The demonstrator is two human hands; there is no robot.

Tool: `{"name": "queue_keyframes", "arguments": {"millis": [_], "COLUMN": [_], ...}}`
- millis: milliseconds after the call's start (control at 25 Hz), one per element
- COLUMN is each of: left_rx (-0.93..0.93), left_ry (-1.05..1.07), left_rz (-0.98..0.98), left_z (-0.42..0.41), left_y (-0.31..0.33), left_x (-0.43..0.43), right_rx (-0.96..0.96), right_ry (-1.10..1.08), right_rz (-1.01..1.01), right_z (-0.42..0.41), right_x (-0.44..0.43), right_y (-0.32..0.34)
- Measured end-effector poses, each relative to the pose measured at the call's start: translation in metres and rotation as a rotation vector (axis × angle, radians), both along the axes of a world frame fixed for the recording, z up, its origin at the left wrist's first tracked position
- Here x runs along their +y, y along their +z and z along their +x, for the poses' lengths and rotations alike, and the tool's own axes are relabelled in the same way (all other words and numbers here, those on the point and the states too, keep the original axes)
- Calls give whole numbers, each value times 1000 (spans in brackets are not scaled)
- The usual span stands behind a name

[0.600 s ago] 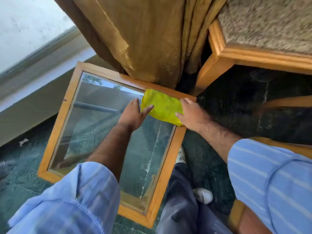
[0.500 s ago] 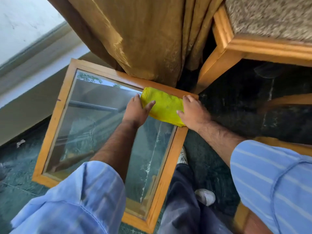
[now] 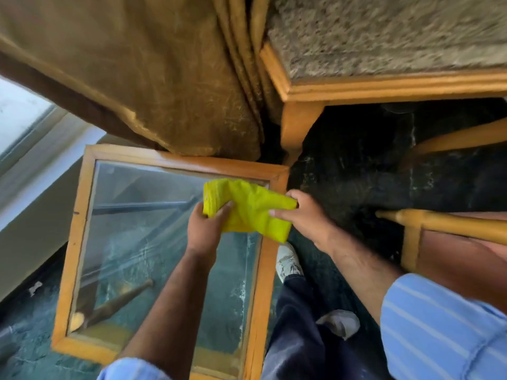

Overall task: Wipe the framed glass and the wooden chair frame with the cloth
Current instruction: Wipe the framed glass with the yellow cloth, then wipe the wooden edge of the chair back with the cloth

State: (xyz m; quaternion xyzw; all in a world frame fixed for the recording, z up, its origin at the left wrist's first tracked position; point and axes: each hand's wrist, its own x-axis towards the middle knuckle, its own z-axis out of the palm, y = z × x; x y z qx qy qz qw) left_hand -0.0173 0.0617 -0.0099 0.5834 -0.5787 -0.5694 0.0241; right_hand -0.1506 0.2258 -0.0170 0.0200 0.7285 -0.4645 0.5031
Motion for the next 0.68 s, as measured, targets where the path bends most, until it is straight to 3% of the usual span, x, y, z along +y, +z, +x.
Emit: {"name": "queue_keyframes", "arguments": {"millis": [120,320,440,600,680], "left_rx": [135,173,212,321,407], "left_ry": [-19,-197,-309,-579,-831], "left_rz": [159,377,413,497,400], "left_z": [6,-25,-67,-146,-185], "left_y": [41,94,125,166,178], "left_x": [47,159,228,317,363], "right_rx": [-95,32,66,291,499], "right_ry": [-391,-603,-684,-904,-1009], "right_rz": [-116,-25,-58,-71,21], "right_z": [-3,-10,-24,-50,-71], "right_x": [71,207,294,409,462], "right_y": [49,131,180,239,256]}}
